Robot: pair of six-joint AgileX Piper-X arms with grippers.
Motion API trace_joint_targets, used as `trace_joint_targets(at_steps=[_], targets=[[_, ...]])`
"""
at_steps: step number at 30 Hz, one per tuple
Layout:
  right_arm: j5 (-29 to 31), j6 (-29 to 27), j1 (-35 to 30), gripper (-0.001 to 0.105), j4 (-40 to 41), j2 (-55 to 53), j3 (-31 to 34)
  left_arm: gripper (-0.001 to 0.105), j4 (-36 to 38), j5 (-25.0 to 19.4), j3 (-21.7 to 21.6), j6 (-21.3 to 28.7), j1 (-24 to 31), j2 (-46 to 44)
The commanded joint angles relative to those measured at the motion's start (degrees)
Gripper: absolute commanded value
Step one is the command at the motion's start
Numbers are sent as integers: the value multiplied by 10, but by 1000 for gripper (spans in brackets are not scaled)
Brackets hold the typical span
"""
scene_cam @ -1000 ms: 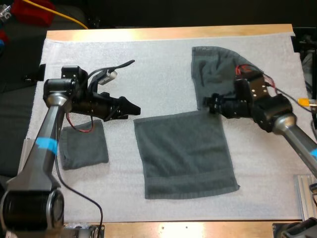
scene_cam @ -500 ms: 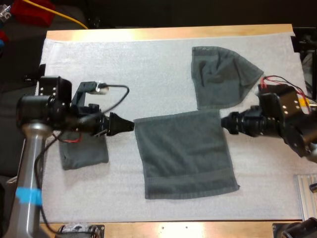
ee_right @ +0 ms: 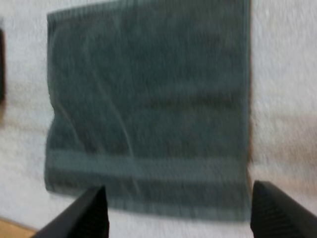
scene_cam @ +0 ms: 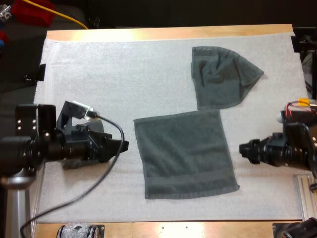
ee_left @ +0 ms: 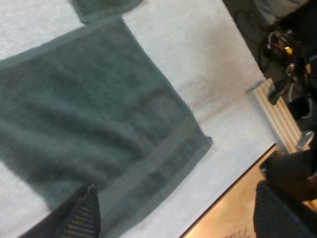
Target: Pick towel from pile, fold and stack
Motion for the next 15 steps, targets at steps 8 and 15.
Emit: trace_joint_targets(at_steps=[8,15], targets=[[-1,-2,1,60,36,-75,65,63,37,-54,-1,-39,-2,-66],[-32,30,1,60,46,-105,116,63,41,-54,22,-79,-2,-126]])
